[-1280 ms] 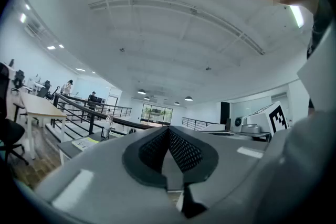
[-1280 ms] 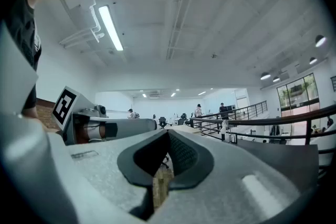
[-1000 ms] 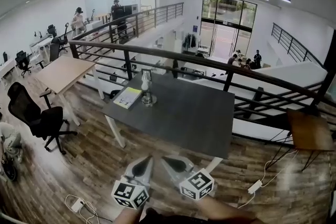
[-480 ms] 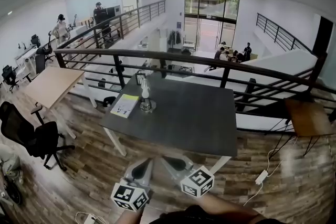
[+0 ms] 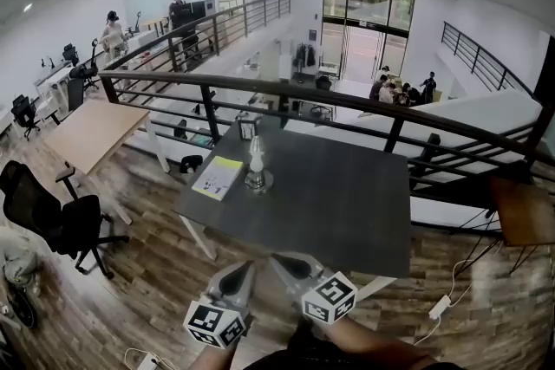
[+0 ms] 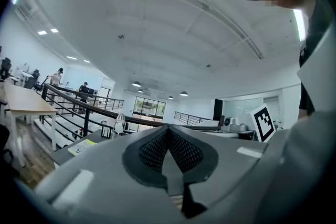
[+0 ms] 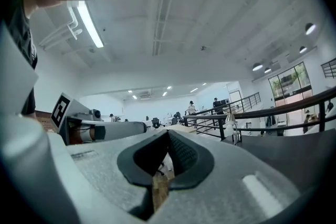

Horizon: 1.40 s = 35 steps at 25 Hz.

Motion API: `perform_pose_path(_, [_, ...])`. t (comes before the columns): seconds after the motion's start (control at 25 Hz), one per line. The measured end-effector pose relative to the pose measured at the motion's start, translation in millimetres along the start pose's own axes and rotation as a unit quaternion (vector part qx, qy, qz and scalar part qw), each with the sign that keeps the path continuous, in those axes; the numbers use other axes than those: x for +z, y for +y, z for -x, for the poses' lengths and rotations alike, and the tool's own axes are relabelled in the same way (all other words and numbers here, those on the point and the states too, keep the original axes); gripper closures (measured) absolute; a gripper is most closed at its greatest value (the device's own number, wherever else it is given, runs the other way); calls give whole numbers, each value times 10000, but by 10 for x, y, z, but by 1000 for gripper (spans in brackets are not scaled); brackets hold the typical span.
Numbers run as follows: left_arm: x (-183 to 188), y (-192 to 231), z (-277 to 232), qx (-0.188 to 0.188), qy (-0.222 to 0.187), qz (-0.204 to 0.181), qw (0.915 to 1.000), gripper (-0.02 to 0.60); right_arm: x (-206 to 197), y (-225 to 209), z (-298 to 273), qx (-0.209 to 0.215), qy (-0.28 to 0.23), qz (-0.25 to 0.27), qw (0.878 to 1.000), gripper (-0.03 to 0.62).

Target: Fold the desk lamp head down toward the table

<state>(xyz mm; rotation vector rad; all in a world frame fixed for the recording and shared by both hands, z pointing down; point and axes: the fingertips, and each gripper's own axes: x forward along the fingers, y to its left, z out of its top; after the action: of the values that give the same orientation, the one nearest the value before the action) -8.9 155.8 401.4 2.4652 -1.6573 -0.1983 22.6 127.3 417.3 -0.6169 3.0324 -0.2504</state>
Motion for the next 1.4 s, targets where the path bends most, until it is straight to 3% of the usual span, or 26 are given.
perform_pose_path(0.32, [13,530,-912,289,-29,48,9996,580,73,-850,-565,337,127,-11,9994,592])
perform_pose_path(0.64, [-59,769,-1774,470,9,125,9988,580,73,-1741,-848,606,388,-149,9973,591])
perform_pose_path(1.0, [-26,1042,-2207,635,58,97,9979,580,168,-2193,-1110,747,453,-90,9961,591])
perform_pose_path(1.4, [-71,1643,-2511,469,209,132,9986,580,233,-2464,-1704,681,548,58,9962,576])
